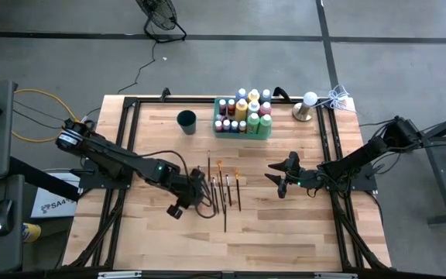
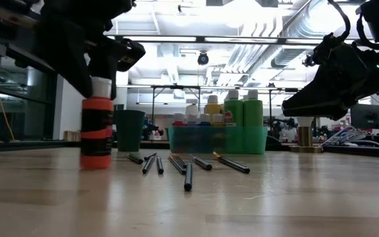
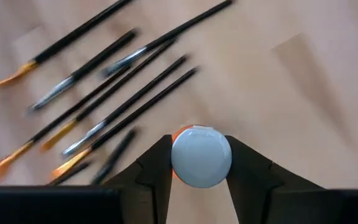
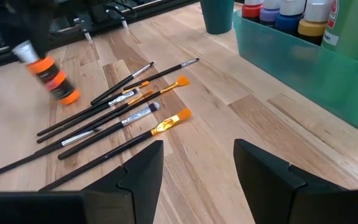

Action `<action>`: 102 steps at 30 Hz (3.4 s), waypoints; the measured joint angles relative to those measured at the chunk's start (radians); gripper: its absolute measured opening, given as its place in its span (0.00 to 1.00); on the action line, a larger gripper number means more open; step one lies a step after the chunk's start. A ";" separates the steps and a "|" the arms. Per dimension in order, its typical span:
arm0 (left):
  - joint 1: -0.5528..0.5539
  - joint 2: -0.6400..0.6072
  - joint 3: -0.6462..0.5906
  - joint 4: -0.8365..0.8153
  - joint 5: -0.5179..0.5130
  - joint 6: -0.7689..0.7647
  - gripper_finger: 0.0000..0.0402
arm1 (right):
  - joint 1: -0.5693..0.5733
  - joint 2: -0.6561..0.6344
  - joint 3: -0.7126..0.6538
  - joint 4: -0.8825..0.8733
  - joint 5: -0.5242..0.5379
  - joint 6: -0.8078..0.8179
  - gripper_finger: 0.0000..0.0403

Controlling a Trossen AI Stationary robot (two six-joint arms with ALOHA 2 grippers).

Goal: Pick & Place Paint Supplies
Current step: Put the small orange paint bottle into the green bin

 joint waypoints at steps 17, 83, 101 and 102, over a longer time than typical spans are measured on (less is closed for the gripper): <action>0.260 -0.140 0.080 -0.012 -0.535 0.245 0.29 | 0.000 0.000 0.000 0.007 0.002 0.000 0.47; 0.851 0.362 0.397 0.070 0.028 0.105 0.30 | -0.001 0.000 0.000 0.007 0.009 0.059 0.47; 0.851 0.362 0.396 0.100 0.028 0.107 0.40 | -0.001 0.000 0.000 0.007 0.009 0.058 0.47; 0.851 0.362 0.396 0.102 0.028 0.107 0.43 | -0.001 0.000 0.000 0.006 0.009 0.058 0.47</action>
